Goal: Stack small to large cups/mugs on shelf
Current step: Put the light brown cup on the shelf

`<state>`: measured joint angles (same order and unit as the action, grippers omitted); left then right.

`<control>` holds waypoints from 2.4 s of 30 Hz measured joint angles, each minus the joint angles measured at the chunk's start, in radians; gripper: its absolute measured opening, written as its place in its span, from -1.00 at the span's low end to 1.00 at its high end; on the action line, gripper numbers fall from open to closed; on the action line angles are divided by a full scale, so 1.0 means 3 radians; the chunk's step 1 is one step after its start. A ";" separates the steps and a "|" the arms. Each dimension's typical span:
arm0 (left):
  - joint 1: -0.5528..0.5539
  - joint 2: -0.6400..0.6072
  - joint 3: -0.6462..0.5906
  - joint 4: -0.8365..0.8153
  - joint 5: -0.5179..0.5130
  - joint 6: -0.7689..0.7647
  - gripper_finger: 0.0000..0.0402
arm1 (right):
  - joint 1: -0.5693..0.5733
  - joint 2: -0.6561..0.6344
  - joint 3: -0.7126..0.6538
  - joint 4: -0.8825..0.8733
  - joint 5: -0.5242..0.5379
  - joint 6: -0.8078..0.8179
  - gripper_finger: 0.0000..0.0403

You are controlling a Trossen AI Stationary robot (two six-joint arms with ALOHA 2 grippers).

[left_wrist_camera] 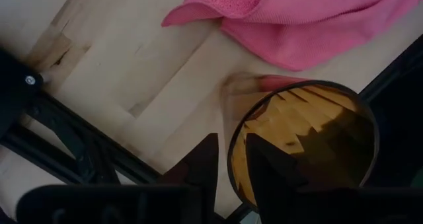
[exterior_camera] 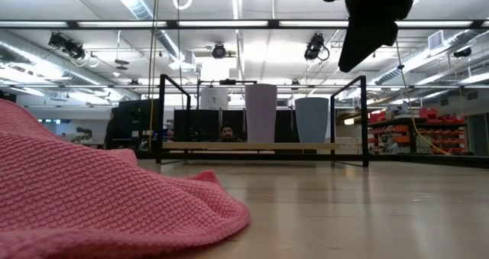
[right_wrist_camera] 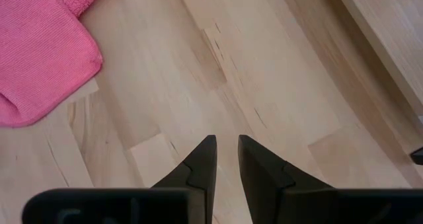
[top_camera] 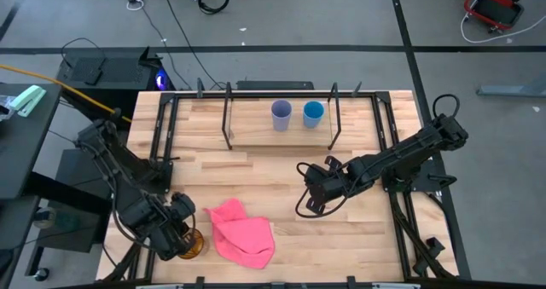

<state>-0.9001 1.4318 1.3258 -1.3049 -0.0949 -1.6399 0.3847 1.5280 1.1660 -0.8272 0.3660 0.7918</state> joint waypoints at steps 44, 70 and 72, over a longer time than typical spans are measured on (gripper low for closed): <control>0.0023 0.0199 -0.0131 0.0016 0.0045 0.0193 -0.73 | -0.0001 0.0001 0.0001 0.0049 0.0000 -0.0005 -0.65; 0.0286 0.0195 0.0914 -0.0725 -0.0387 0.0655 -0.94 | -0.0003 0.0001 0.0001 0.0047 0.0000 -0.0031 -0.65; 0.0434 0.0192 0.1053 -0.0854 -0.0494 0.0806 -0.94 | -0.0003 0.0001 0.0001 0.0047 0.0001 -0.0031 -0.65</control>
<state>-0.7699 1.4895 1.6417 -1.5610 -0.2430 -1.3980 0.3840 1.5284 1.1664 -0.8131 0.3663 0.7826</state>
